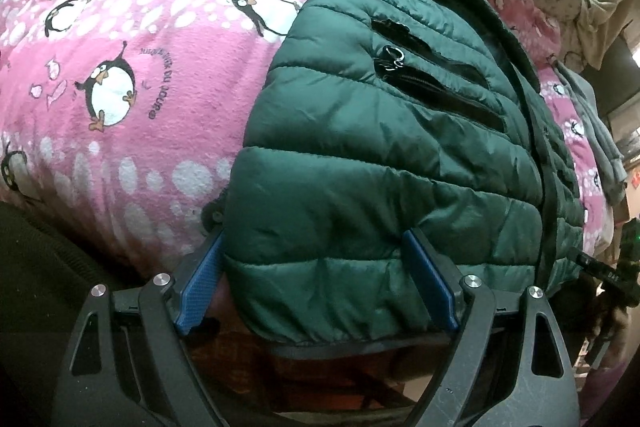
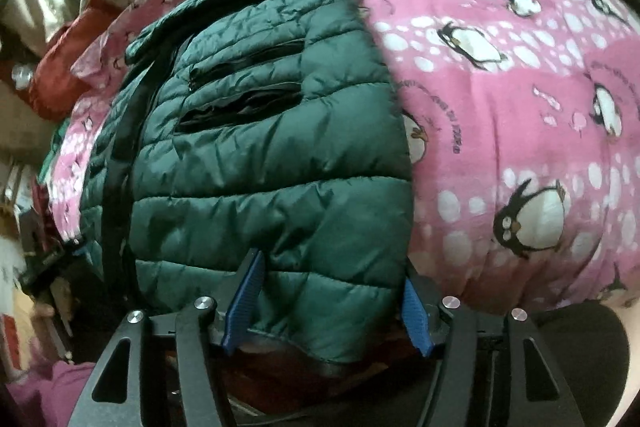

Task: Fold large clothes

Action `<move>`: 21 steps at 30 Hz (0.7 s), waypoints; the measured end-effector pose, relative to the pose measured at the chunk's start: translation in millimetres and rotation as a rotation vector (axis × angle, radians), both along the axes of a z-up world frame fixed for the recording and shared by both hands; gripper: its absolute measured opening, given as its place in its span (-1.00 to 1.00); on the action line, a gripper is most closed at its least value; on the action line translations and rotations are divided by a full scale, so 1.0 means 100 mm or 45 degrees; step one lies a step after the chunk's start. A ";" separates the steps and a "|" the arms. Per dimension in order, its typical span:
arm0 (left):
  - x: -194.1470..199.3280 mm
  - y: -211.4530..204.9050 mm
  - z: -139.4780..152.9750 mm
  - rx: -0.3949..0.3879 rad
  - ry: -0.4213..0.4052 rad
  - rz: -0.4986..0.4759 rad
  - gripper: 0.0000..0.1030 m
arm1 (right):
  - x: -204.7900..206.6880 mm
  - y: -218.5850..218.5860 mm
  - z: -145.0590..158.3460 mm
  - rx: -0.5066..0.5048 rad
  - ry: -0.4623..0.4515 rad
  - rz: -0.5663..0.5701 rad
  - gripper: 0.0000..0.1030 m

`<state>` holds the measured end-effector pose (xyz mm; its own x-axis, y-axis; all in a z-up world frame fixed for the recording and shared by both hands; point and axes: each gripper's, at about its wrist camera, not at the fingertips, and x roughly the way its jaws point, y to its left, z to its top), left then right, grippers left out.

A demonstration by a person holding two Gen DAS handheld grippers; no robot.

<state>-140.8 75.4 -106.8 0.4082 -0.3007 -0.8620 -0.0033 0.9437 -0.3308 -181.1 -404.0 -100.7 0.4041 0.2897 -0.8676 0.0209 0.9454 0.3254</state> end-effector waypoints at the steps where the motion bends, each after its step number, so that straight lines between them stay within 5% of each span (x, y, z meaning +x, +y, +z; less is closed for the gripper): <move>1: 0.00 0.00 0.00 0.003 -0.001 0.001 0.68 | 0.01 0.00 -0.01 0.007 0.005 -0.004 0.19; 11: 0.01 -0.05 -0.05 0.006 -0.018 0.013 0.69 | 0.07 0.03 -0.03 0.046 -0.020 -0.013 0.17; 13: 0.01 -0.04 -0.06 0.003 -0.021 0.012 0.69 | 0.06 0.06 0.00 0.036 -0.036 0.006 -0.03; 19: 0.00 -0.06 -0.06 0.011 -0.030 0.001 0.69 | 0.06 0.12 0.04 0.001 -0.072 0.041 -0.11; 21: -0.02 -0.05 -0.06 0.003 -0.026 -0.016 0.50 | 0.09 0.13 -0.01 0.003 -0.066 0.028 -0.11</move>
